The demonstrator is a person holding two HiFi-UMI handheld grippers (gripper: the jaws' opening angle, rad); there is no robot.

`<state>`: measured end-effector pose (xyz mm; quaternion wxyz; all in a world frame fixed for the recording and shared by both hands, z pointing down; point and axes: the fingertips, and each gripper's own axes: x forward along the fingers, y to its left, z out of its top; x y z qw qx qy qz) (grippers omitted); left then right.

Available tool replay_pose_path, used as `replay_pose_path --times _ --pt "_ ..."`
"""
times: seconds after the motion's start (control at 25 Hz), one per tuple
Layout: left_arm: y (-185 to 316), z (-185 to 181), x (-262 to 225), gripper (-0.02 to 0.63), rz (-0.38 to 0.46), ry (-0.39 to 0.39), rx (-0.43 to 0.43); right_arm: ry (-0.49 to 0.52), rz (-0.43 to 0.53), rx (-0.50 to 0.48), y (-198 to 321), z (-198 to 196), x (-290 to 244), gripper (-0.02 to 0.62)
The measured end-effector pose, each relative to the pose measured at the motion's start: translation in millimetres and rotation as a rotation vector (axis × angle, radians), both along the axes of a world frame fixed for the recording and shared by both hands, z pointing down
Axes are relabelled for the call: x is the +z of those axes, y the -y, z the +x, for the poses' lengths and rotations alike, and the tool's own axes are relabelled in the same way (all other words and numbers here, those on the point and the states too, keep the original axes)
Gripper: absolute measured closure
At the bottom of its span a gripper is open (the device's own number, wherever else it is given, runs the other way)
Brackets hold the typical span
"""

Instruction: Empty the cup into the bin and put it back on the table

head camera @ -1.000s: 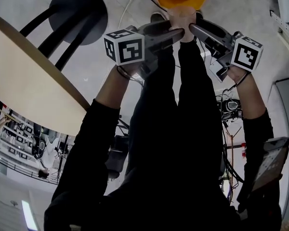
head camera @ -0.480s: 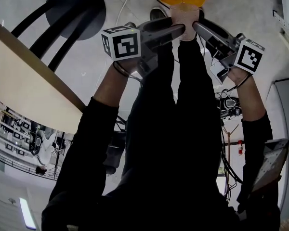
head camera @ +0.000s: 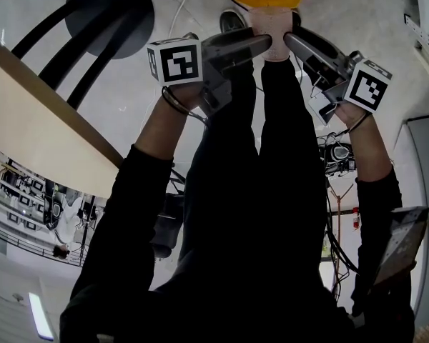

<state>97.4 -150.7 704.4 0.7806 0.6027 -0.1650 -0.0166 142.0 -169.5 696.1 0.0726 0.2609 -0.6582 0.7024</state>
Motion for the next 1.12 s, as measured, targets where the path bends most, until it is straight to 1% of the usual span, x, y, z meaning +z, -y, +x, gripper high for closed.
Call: replay_pose_path --times 0.28,0.48,0.56,0.72,0.92,1.12 --pt "-1.3 1.6 1.1 0.347 -0.049 -0.023 -0.015 -0.009 -0.004 -0.005 0.5 1.4 0.9 0.405" --pt "-2.3 1.9 -0.7 0.347 -0.130 -0.063 -0.052 0.001 0.008 0.013 5.2 0.4 -2.7 0.411" --pt "-1.0 1.7 -1.7 0.347 -0.145 -0.081 -0.069 0.001 0.011 0.018 7.0 0.3 -4.4 0.414" --pt "0.5 3.0 -6.1 0.347 -0.202 -0.126 -0.110 -0.009 0.005 0.016 7.0 0.9 -4.5 0.416" --pt "0.6 1.9 -5.9 0.347 -0.214 -0.141 -0.127 0.003 0.038 -0.004 10.8 -2.9 -7.8 0.416" --pt "-0.5 2.3 -5.1 0.347 -0.219 -0.146 -0.133 -0.016 0.013 -0.010 5.5 0.0 -3.7 0.415"
